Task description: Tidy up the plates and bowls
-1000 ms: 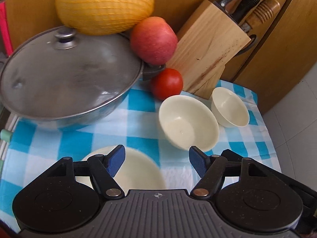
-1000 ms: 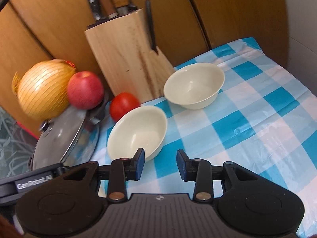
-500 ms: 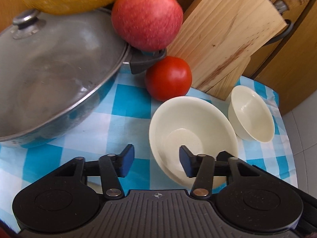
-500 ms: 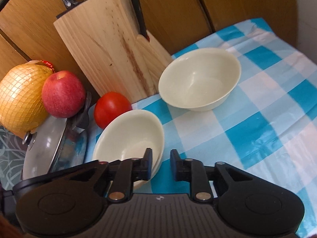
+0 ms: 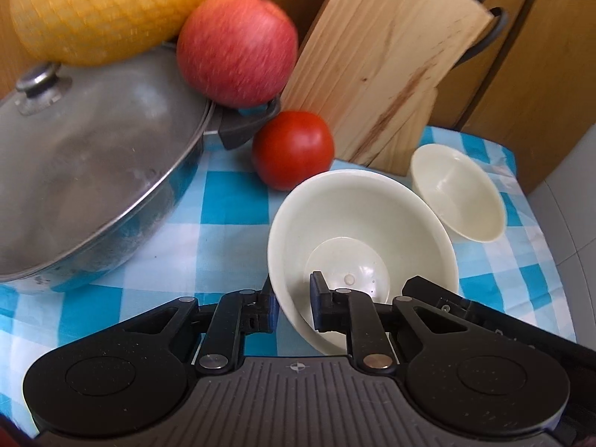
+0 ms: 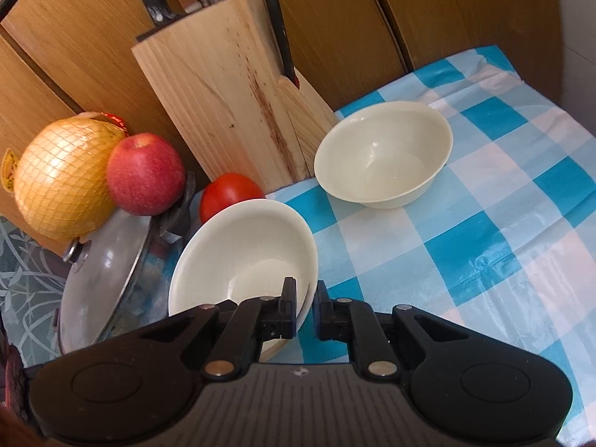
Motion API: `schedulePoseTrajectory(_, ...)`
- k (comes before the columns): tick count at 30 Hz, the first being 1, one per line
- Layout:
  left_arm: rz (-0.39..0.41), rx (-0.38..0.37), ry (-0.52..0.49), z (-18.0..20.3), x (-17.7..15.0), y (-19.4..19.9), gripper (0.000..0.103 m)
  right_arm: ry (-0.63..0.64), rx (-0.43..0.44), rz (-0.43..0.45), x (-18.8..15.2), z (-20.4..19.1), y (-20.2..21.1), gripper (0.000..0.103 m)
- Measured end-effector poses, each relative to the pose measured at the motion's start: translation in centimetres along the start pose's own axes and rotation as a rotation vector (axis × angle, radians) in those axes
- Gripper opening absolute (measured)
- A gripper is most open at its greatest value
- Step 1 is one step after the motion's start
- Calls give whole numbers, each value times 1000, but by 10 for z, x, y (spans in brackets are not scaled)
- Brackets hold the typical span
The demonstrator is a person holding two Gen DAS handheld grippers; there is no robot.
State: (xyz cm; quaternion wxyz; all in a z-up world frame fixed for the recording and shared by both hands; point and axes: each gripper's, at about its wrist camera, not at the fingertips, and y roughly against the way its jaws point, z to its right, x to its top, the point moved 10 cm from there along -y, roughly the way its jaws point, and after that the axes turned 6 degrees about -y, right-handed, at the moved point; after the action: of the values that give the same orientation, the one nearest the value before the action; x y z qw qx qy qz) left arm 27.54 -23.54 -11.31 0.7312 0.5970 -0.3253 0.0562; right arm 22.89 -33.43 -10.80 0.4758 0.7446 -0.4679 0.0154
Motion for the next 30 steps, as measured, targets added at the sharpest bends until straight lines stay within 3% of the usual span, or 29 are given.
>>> schedulePoseTrajectory(14,52,35,-27,-1,-11,42,25,60,40,28,-16,-20,29,11)
schedulePoseTrajectory(30,95,71,8,-36,-29,86,30,128,115,-11,-51,-58,42,11)
